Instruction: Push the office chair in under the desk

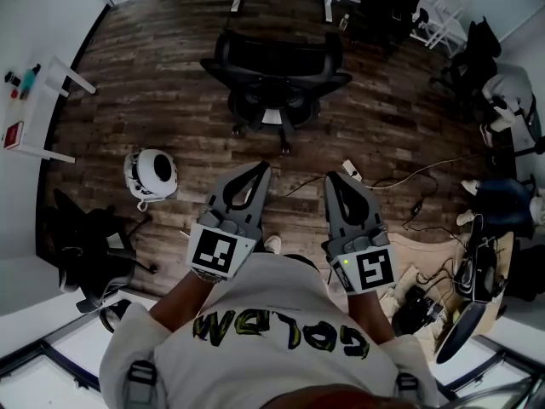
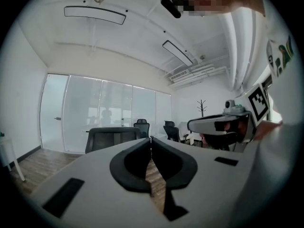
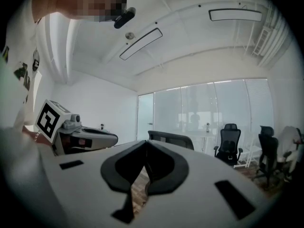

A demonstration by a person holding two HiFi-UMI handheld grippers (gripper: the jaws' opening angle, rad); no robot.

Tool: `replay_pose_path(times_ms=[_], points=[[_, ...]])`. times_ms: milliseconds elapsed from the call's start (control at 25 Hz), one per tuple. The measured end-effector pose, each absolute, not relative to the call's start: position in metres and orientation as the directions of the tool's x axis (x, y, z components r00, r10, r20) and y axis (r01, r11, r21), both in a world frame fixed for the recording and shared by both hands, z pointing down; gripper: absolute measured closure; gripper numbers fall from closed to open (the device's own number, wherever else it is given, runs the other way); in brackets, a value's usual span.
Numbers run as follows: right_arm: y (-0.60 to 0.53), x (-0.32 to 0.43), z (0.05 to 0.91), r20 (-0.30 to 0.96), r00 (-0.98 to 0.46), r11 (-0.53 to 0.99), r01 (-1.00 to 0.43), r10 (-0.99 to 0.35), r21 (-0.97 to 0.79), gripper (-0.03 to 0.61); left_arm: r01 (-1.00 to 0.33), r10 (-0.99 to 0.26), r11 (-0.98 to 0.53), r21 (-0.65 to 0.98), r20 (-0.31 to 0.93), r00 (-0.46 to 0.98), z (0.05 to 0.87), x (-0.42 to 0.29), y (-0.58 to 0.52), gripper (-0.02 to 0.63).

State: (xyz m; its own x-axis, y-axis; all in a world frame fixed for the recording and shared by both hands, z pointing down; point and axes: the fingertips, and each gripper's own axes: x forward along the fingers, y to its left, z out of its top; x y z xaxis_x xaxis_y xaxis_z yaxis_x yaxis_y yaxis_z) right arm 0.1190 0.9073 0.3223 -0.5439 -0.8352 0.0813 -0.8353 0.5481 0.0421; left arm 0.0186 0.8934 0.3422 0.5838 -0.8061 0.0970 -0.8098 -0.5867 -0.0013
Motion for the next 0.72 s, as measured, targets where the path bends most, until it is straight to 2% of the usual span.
replay_pose_path(times_ms=[480, 720], points=[[0.8, 0.089, 0.329, 0.109, -0.539, 0.548, -0.832, -0.835, 0.087, 0.547, -0.807, -0.802, -0.591, -0.016, 0.117, 0.586, 0.349, -0.016, 0.785, 0.568], [0.747, 0.081, 0.343, 0.159, -0.526, 0.546, -0.827, -0.836, 0.136, 0.49, -0.798, -0.794, -0.6, -0.058, 0.166, 0.585, 0.365, -0.046, 0.728, 0.52]])
